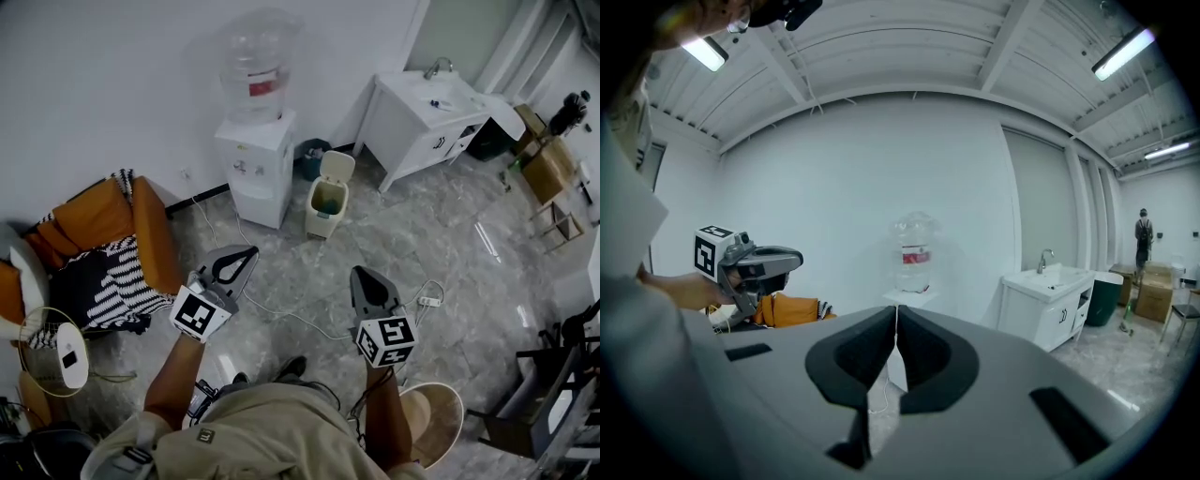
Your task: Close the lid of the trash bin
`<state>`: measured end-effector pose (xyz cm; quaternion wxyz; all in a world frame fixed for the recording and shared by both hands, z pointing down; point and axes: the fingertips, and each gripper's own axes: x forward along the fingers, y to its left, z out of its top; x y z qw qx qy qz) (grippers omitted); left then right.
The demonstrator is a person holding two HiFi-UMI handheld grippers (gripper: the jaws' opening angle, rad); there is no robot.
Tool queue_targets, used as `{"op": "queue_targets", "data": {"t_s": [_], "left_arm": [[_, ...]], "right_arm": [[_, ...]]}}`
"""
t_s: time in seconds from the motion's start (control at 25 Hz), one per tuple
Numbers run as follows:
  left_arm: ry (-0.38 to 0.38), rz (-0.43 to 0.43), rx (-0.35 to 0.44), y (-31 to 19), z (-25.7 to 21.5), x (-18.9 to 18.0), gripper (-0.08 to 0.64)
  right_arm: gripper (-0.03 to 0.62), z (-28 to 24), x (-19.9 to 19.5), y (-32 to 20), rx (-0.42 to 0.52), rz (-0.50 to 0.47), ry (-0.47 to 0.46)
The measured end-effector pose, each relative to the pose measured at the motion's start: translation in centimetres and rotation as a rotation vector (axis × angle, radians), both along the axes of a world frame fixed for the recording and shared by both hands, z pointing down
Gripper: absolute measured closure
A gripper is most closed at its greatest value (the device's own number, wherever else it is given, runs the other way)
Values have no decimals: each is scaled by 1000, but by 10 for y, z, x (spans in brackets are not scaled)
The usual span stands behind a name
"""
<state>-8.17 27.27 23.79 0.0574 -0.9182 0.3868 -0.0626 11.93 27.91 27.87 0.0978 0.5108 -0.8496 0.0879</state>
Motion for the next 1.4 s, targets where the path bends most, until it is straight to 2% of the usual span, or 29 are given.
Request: {"op": "queue_targets", "data": {"t_s": [0.32, 0.64, 1.08, 1.4], "left_arm": [[0, 3, 15, -22, 0, 39, 546], [3, 28, 2, -53, 5, 50, 546], [29, 161, 27, -152, -1, 72, 546], [31, 225, 10, -225, 2, 68, 546]], "right_arm": [[566, 1, 33, -21, 8, -10, 2], [566, 12, 37, -42, -14, 7, -6], [566, 11, 47, -105, -17, 124, 20], [566, 16, 37, -166, -44, 177, 24]]}}
